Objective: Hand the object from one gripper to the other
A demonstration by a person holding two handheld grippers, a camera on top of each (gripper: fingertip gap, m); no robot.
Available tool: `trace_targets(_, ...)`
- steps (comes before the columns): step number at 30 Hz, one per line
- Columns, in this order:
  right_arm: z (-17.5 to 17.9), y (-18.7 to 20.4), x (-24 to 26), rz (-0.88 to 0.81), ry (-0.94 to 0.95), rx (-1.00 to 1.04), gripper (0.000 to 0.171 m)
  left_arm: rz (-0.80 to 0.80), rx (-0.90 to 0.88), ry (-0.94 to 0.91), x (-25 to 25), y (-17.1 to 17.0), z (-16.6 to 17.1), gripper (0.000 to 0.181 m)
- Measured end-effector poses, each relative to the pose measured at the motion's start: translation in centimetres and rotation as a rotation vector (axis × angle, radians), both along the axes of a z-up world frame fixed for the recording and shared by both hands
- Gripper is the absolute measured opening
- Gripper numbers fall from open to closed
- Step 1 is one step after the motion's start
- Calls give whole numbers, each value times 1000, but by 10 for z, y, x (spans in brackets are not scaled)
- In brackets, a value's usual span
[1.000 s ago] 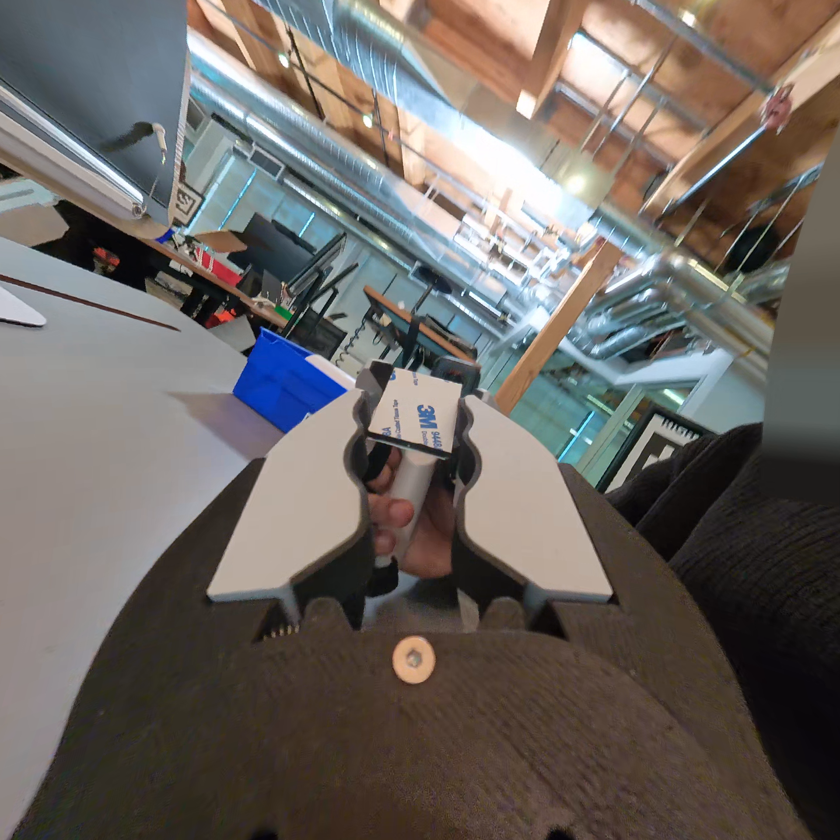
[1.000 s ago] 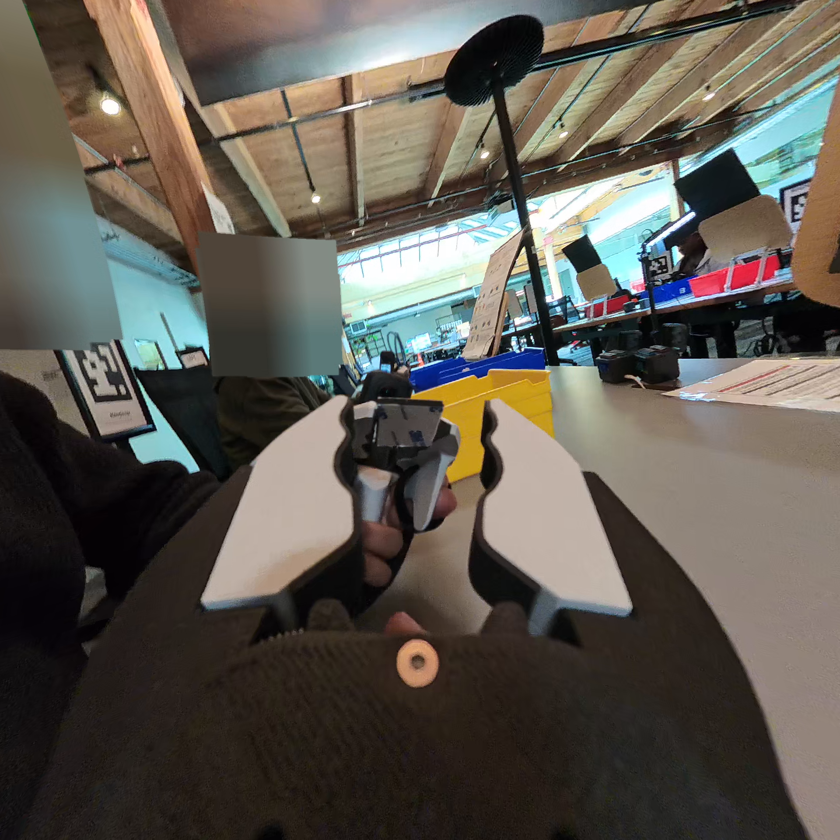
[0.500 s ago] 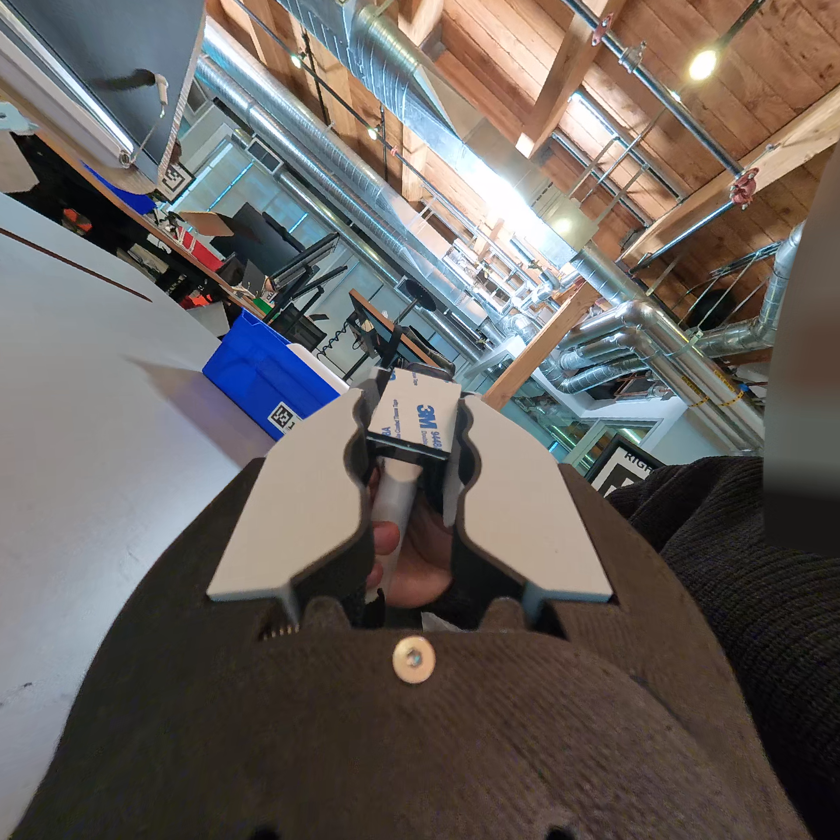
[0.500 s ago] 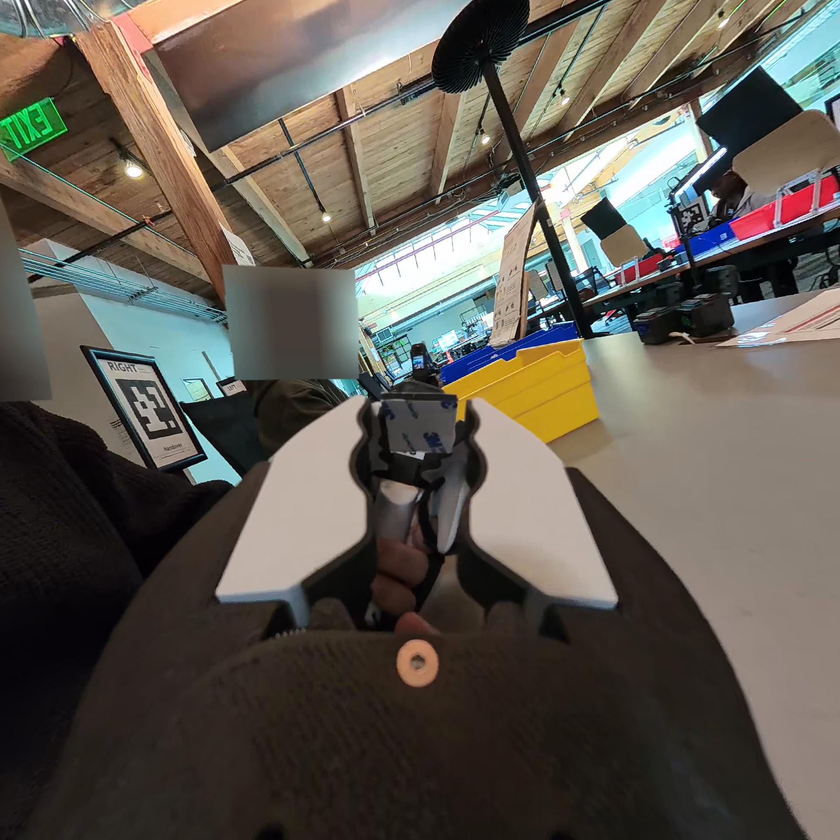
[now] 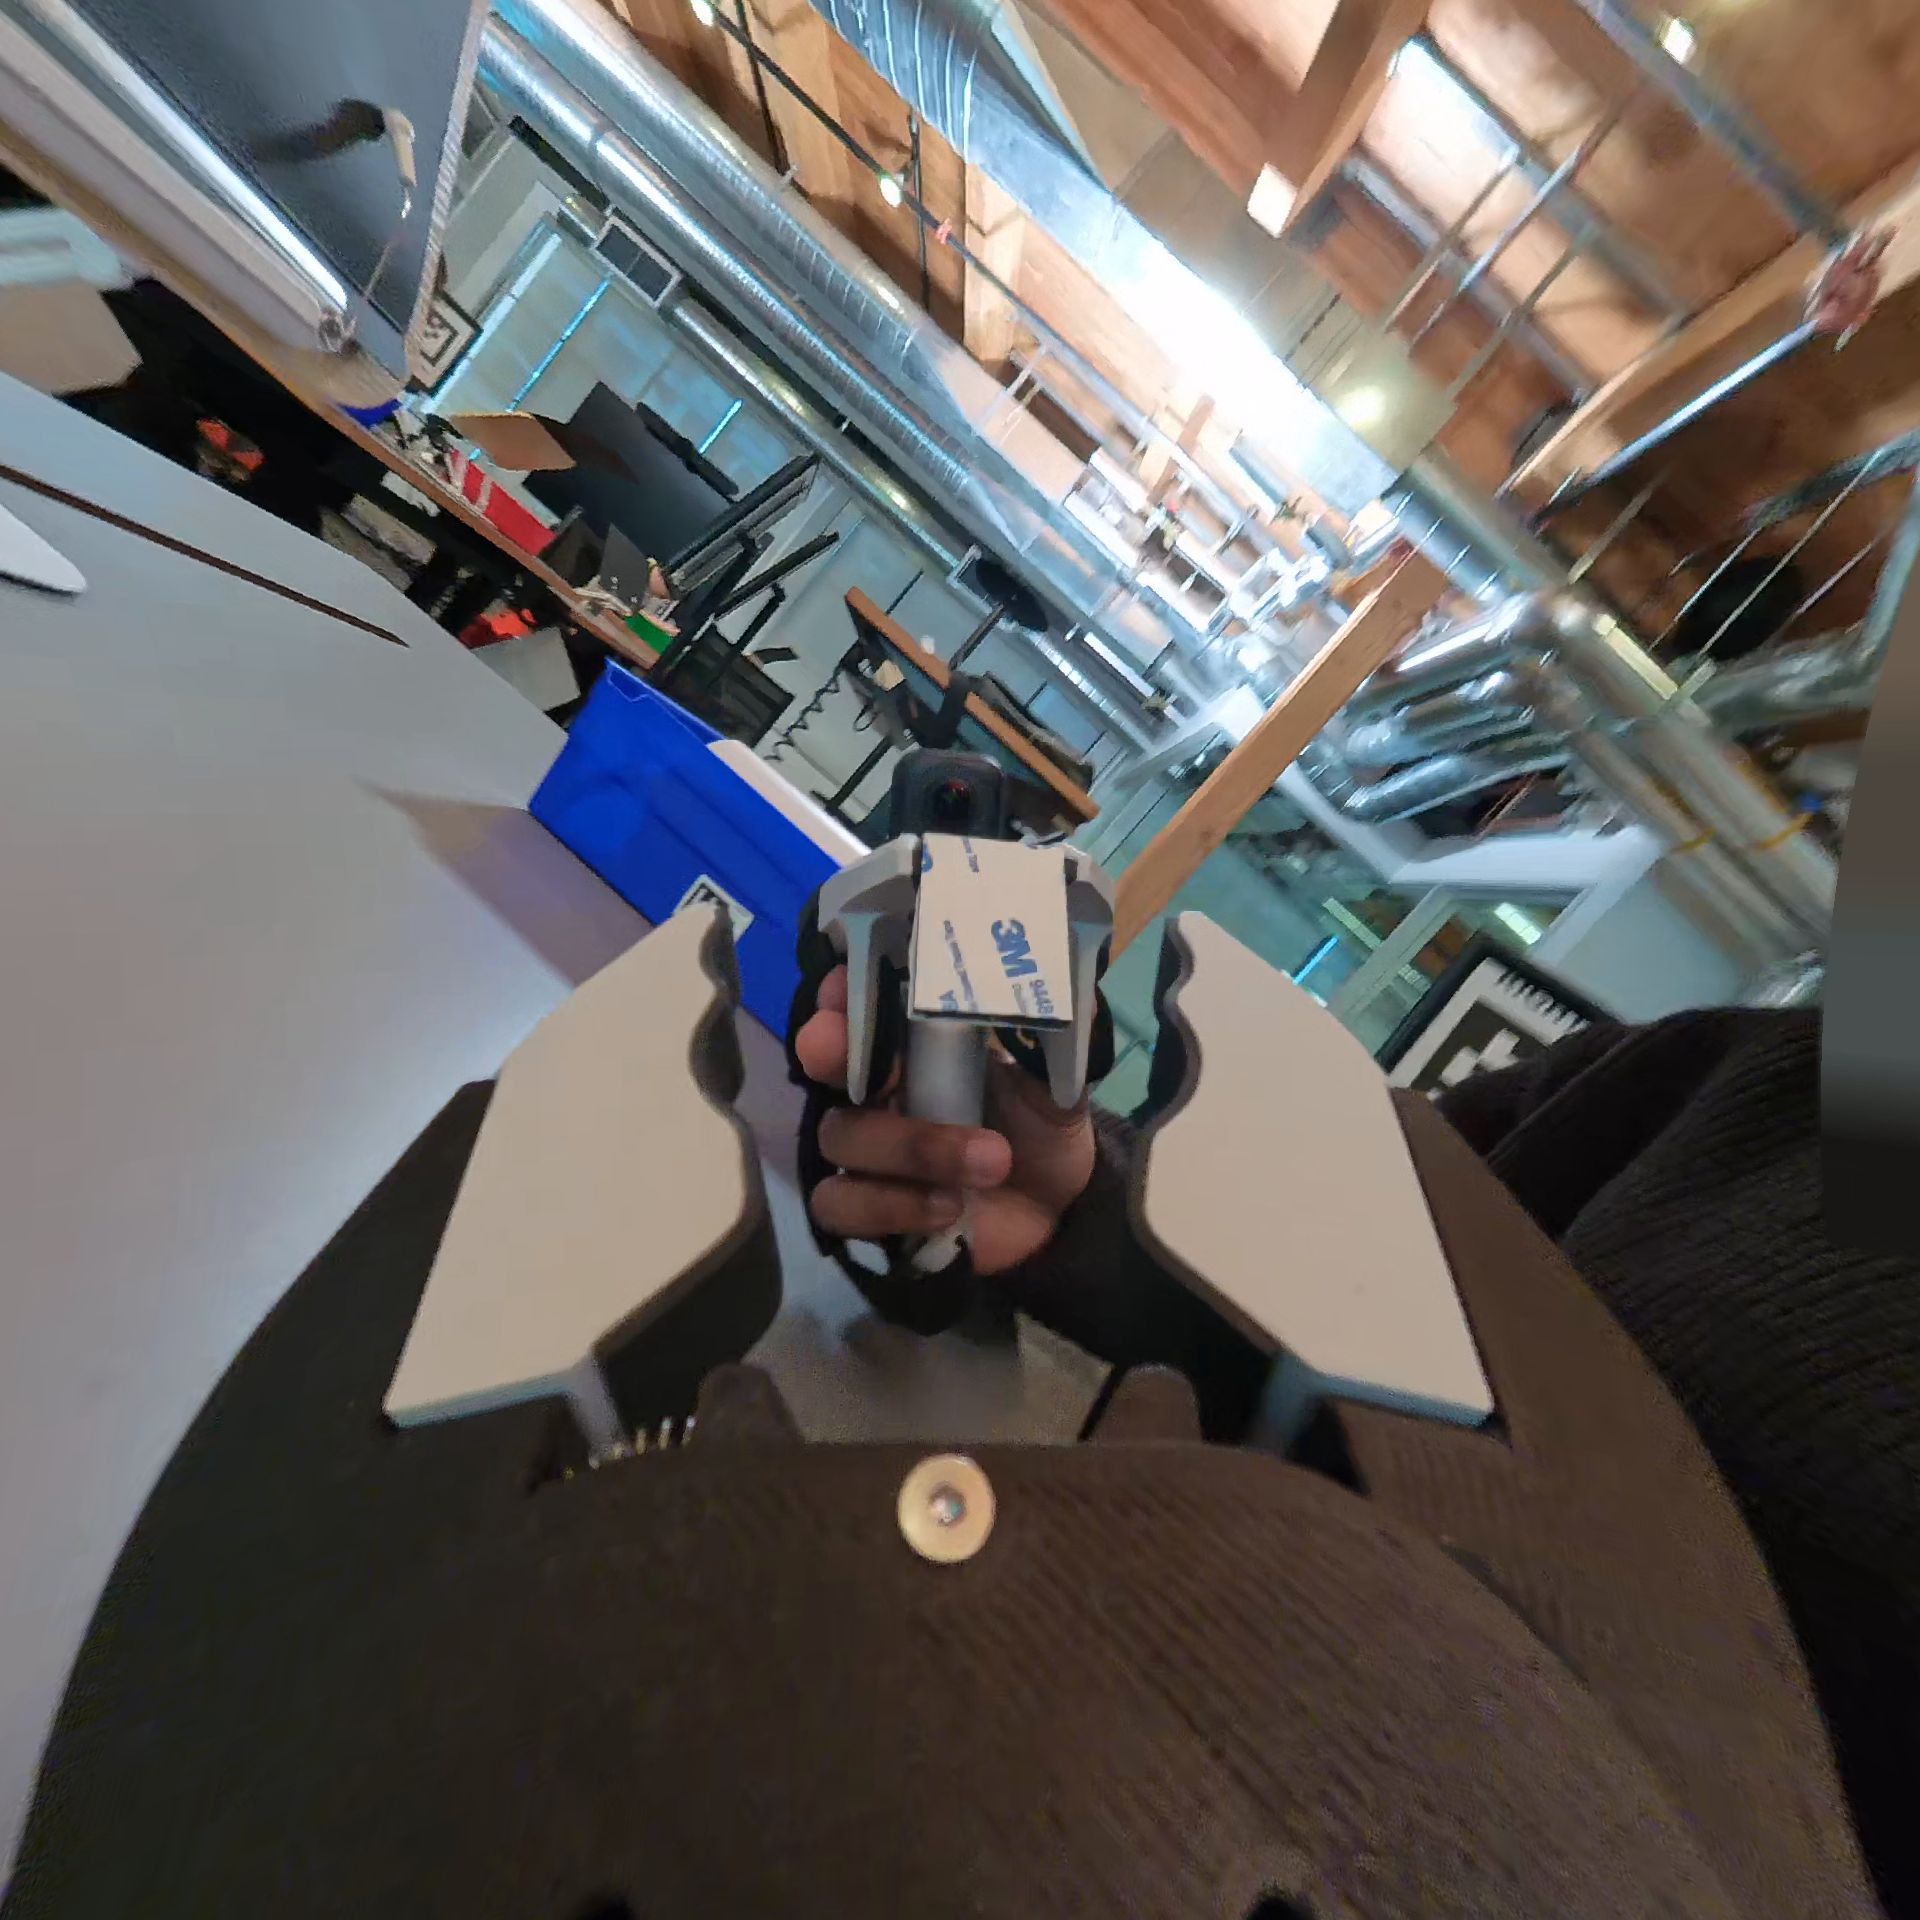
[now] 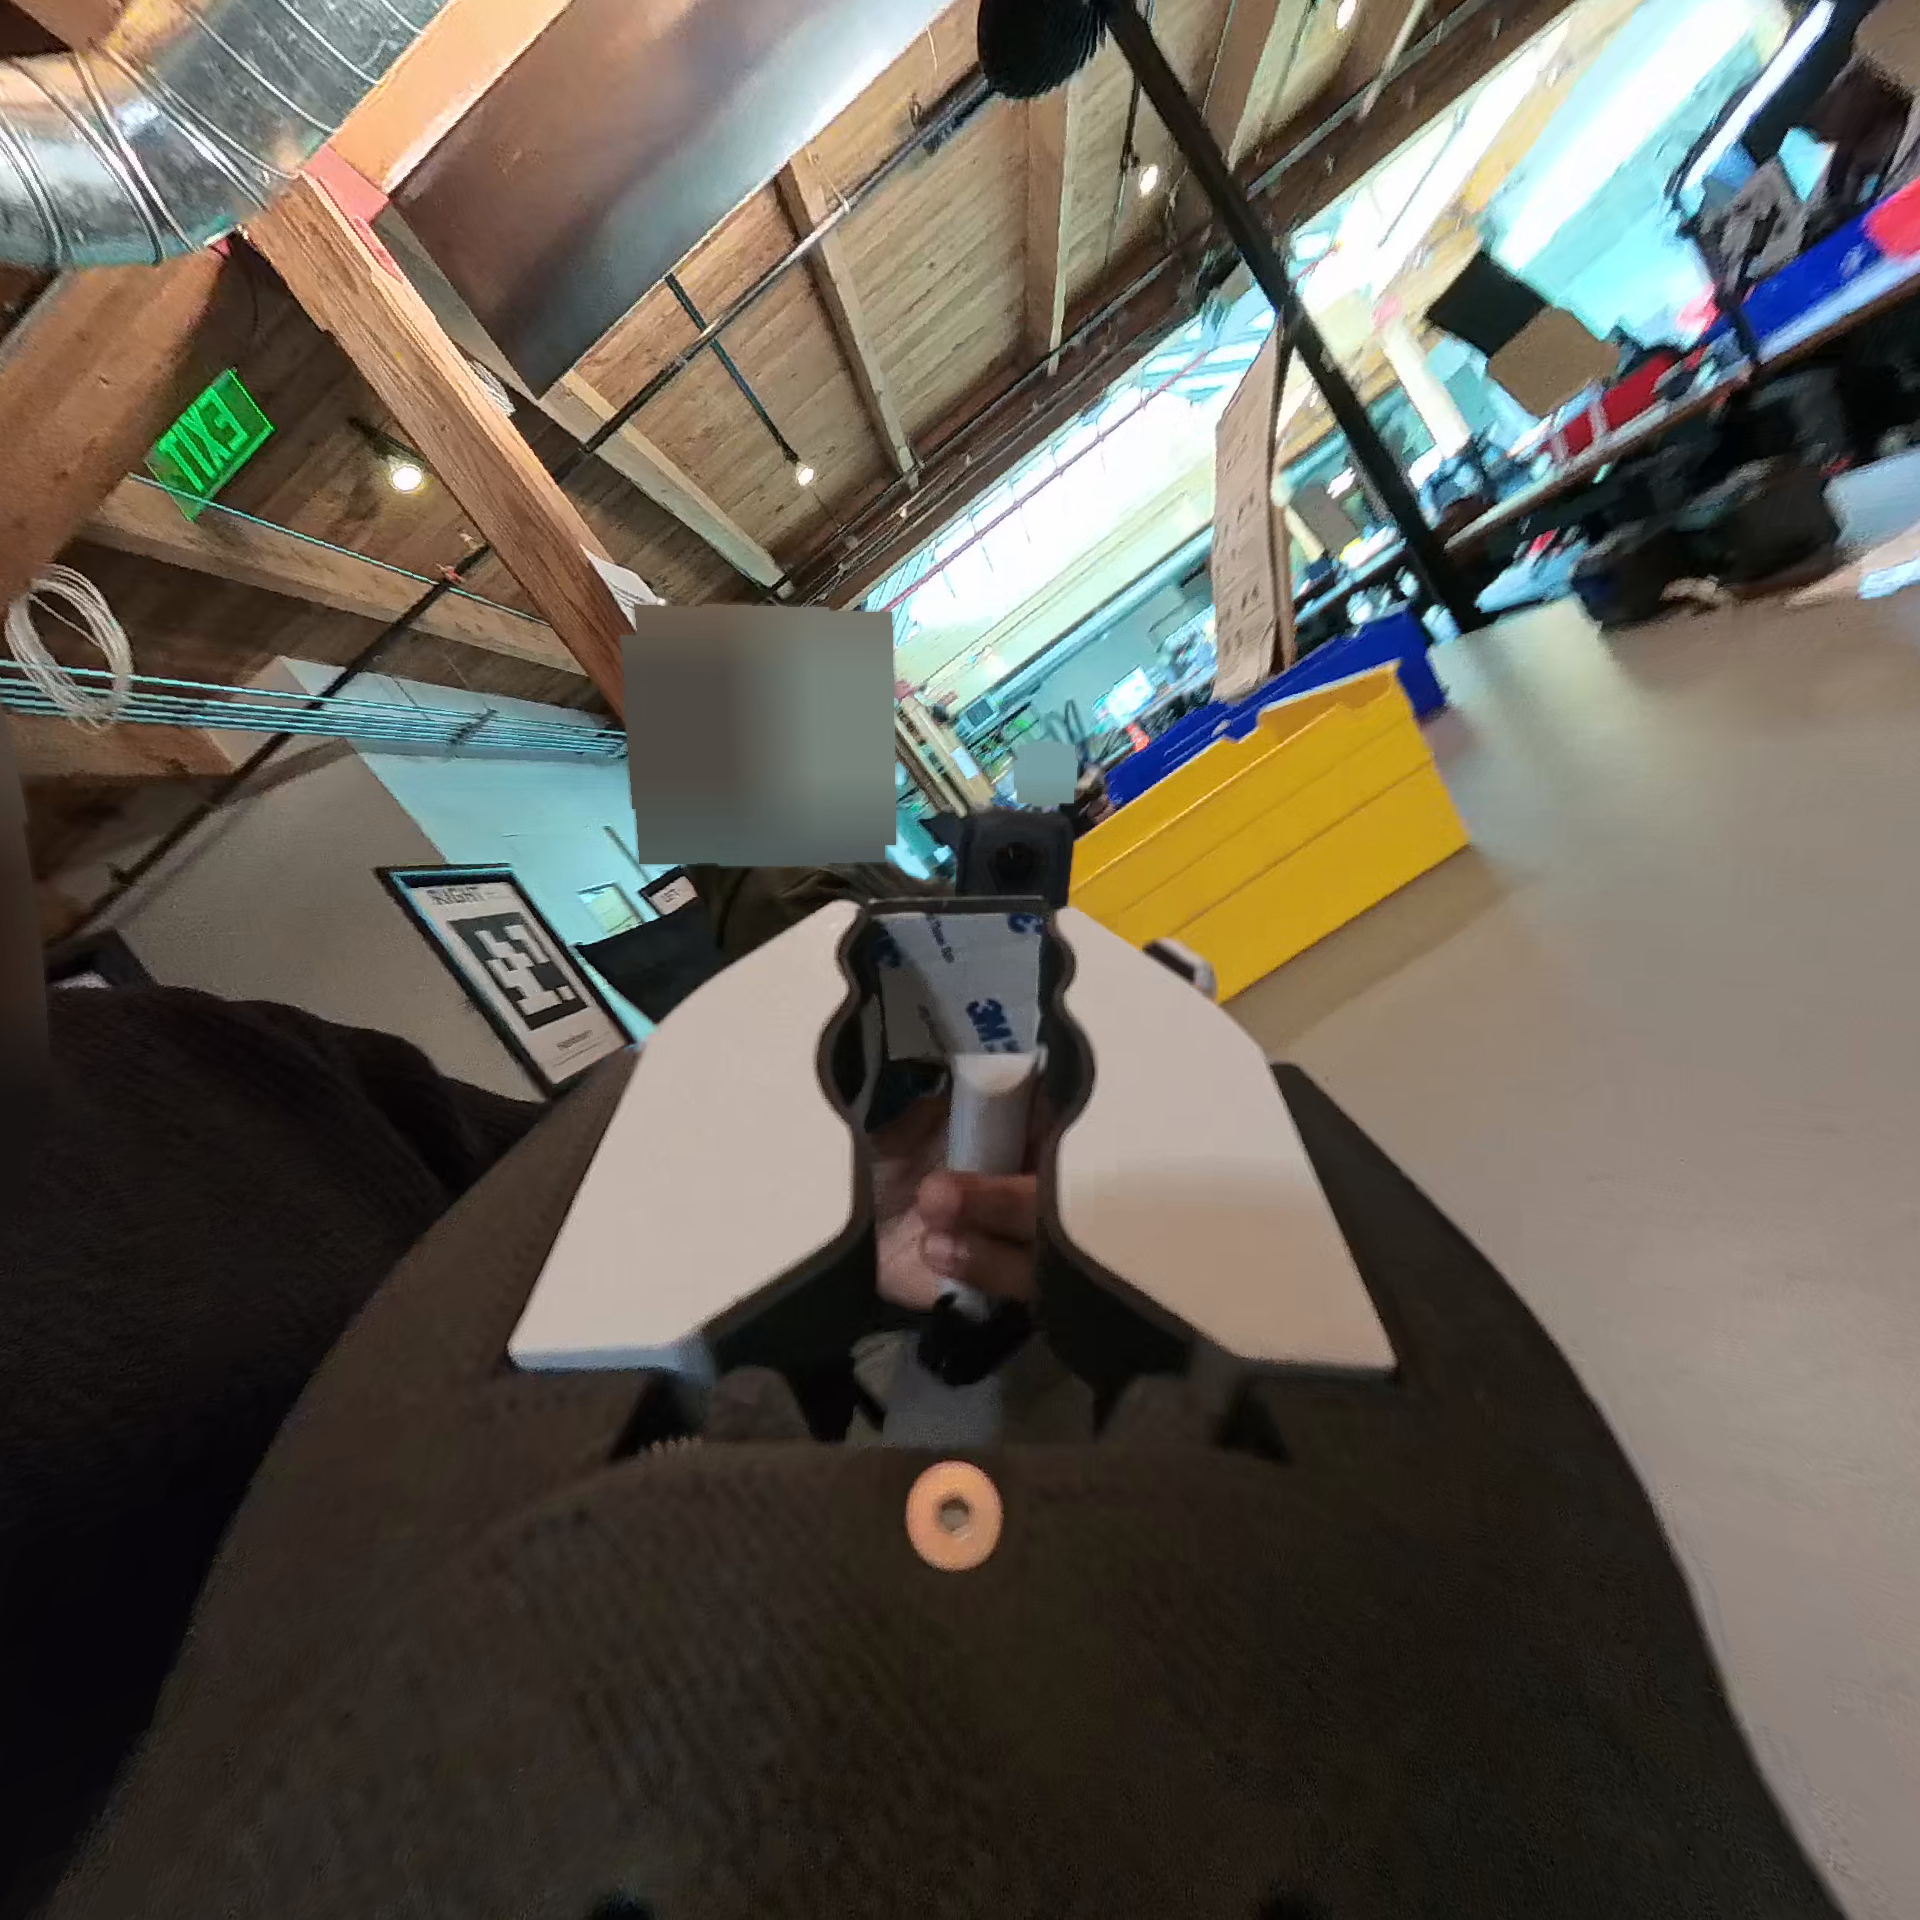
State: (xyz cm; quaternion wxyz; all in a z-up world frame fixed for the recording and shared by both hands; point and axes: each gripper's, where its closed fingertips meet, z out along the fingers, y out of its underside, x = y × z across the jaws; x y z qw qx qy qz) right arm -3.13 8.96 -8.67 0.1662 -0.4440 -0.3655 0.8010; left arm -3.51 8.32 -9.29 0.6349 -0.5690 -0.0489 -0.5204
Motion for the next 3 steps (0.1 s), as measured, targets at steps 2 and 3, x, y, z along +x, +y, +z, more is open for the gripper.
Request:
trace_targets(2, -7, -1, 0, 77, -69, -49, 31, 12, 14, 119, 2, 0, -1, 88)
trace_targets(3, -11, -3, -1, 114, -104, -69, 31, 18, 24, 195, 5, 0, -3, 91)
